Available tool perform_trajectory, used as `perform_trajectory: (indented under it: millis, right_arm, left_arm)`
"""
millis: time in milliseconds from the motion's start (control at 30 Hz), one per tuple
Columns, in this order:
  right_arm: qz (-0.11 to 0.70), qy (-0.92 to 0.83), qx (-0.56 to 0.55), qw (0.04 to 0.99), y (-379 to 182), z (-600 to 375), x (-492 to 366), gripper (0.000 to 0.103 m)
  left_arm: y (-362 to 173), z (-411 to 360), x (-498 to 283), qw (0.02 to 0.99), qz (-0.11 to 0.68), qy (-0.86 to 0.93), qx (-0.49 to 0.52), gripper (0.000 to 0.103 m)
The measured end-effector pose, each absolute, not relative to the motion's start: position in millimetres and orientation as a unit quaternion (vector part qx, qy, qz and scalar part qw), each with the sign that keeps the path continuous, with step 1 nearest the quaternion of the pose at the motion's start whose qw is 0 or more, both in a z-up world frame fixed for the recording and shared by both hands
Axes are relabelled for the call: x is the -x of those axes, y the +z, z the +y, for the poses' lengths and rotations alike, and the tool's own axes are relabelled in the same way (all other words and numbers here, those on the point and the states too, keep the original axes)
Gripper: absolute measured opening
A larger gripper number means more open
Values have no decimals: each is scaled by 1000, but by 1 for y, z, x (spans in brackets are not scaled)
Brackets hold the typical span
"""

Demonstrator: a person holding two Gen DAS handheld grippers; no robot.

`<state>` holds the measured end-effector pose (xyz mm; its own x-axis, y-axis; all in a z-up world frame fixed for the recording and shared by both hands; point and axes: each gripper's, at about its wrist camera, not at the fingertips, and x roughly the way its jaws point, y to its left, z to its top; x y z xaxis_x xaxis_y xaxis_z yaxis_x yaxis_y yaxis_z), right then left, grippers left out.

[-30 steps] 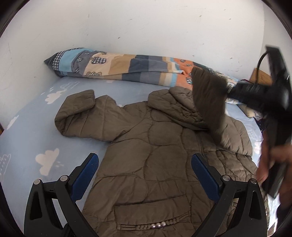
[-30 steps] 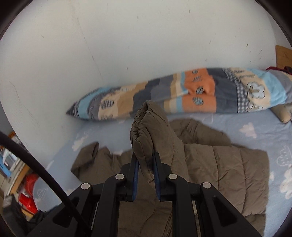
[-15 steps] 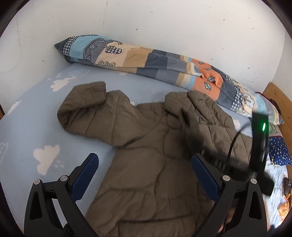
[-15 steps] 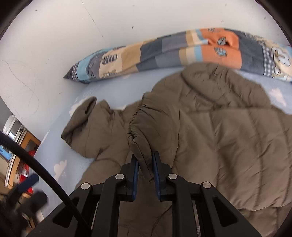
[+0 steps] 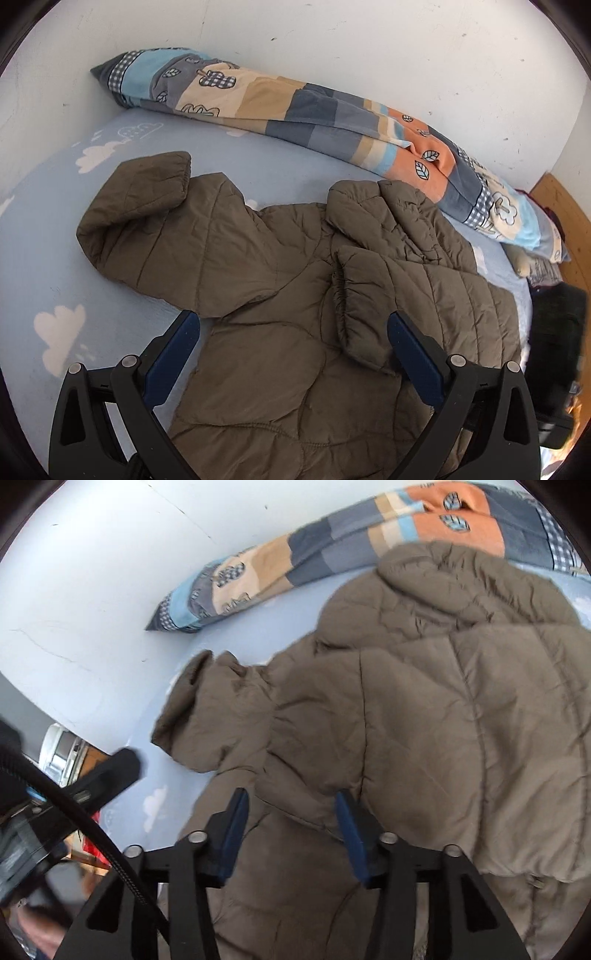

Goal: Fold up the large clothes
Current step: 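Open the right gripper and smooth the folded sleeve flat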

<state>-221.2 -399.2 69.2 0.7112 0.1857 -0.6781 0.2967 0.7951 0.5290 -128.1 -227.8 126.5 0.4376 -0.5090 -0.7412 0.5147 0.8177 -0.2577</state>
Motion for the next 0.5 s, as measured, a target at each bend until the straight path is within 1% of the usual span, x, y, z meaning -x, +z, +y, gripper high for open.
perform_trajectory:
  millis: [133,267,333,367,433,500]
  right_arm:
    - [336,-50,-306,889,102,-416,249,56]
    - [255,-164,-331,894,138,-479,313,56]
    - [237,-236,-319,887,149,-502,342,55]
    - [238,-288,-300,878,153,-516,361,53]
    - [248,-347,-282,859,151,-534,384,36]
    - [263,-372,-298,839,141,-551,403,30]
  left_arm:
    - [122,-237,132,845,438,-305,-13,101]
    - [116,-253,140,841,438,-317,-32,101]
    - [115,-262,145,840,433,-323,-43,101]
    - [113,-266,147,840,432,-325,-48,101]
    - [110,-276,151,839,428,-330,-60,101]
    - [106,-285,154,840,424,-332,-76,101]
